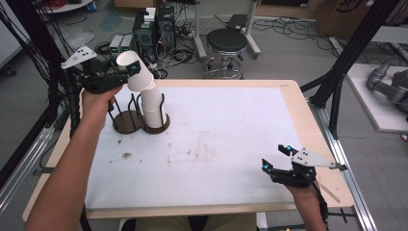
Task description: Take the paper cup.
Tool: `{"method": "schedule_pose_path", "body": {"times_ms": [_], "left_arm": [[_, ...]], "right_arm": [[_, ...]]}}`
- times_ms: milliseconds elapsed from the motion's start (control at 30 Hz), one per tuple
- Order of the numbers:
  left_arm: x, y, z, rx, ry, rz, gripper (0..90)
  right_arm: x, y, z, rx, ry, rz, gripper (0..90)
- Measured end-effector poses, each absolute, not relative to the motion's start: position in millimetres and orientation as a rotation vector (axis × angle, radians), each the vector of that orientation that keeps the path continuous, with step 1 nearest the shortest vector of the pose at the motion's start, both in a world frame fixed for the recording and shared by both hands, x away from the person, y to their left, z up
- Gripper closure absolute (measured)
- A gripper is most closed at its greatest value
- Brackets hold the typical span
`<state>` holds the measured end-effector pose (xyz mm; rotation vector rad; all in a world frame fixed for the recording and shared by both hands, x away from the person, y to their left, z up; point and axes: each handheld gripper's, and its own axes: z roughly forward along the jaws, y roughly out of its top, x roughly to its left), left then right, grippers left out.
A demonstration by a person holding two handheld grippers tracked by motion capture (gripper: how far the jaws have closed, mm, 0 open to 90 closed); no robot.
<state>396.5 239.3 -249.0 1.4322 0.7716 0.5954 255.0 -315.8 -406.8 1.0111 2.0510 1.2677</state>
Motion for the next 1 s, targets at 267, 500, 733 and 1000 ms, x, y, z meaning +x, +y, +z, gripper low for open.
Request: {"method": "schedule_pose_path", "body": {"times_ms": [267, 500, 733, 1000], "left_arm": [[365.7, 253.8, -248.4, 1.436, 0.712, 0.584, 33.8], [341.9, 252.3, -263.5, 1.479, 0.659, 0.545, 33.8], [328.2, 237.8, -286.7, 1.507, 0.600, 0.479, 33.6], [321.2, 224.4, -310.6, 1.533, 0.566, 0.432, 33.6]], "right_arm": [[256.2, -313.7, -407.2, 0.999, 2.058, 1.269, 20.5], [257.0, -308.9, -408.1, 0.995, 2.078, 1.274, 20.5], [258.8, -304.3, -408.7, 0.983, 2.096, 1.277, 20.5], [263.2, -293.9, -408.5, 0.967, 2.132, 1.303, 20.5]]}}
